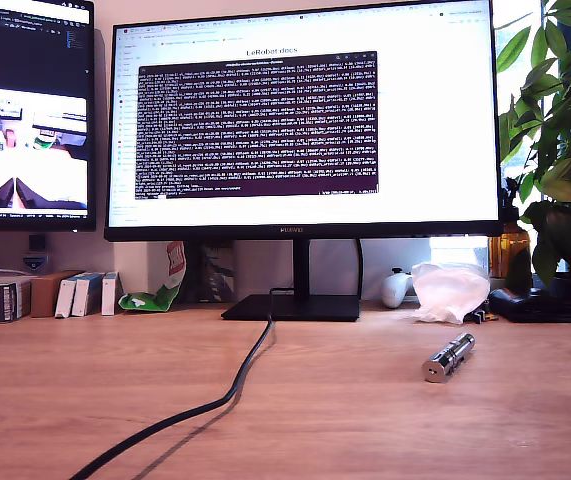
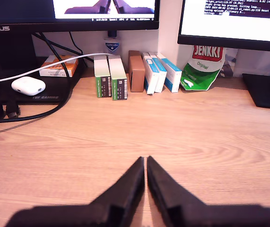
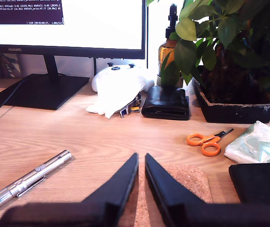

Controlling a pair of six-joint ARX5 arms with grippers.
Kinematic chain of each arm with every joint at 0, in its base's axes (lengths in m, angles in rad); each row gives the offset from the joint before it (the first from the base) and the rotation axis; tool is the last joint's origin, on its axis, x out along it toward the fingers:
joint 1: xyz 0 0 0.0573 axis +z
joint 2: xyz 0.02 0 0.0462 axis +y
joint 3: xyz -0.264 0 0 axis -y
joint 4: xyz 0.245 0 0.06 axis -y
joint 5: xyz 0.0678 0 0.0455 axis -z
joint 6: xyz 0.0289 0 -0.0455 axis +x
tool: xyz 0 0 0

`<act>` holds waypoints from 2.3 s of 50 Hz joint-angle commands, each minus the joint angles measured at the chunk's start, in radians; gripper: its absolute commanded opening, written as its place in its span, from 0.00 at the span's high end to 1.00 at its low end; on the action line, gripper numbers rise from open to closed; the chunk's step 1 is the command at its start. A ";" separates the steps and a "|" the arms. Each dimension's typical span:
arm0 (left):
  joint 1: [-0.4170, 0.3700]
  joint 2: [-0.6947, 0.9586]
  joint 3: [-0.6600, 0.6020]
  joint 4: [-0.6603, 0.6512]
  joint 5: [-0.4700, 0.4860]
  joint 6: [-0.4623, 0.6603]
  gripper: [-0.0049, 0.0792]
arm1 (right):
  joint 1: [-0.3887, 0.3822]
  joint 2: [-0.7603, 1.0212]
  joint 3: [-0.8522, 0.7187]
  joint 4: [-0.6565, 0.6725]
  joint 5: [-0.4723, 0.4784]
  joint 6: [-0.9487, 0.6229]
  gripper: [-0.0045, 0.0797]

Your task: Pick the metallic laser pointer with your right arm, pass it to your left arm, then place it down to the left side of the table

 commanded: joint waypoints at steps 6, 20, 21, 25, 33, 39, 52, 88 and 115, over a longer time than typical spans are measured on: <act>-0.003 -0.007 -0.032 -0.011 0.003 -0.004 0.97 | 0.008 -0.006 -0.016 0.008 0.004 0.009 0.96; -0.003 -0.007 -0.032 -0.011 0.014 -0.005 0.97 | 0.008 -0.006 -0.016 0.008 0.004 0.009 0.96; -0.003 -0.007 -0.032 -0.011 0.014 -0.005 0.97 | 0.008 -0.006 -0.016 0.008 0.004 0.009 0.96; -0.003 -0.007 -0.032 -0.011 0.015 -0.005 0.97 | 0.008 -0.006 -0.016 0.009 0.003 0.010 0.96; -0.003 -0.007 -0.032 -0.007 0.039 -0.058 0.97 | 0.008 -0.006 -0.016 0.012 -0.012 0.022 0.96; -0.003 -0.007 -0.032 0.018 0.066 -0.130 0.97 | 0.008 -0.006 -0.016 0.015 -0.031 0.099 0.96; -0.003 -0.007 -0.032 0.175 0.187 -0.263 0.97 | 0.009 -0.006 -0.008 0.219 -0.150 0.374 0.96; -0.005 0.323 0.201 0.262 0.618 -0.254 0.97 | 0.011 0.409 0.426 -0.083 -0.360 0.102 0.94; -0.031 0.787 0.523 0.053 0.658 0.032 0.97 | 0.099 1.082 0.828 -0.187 -0.393 -0.774 0.94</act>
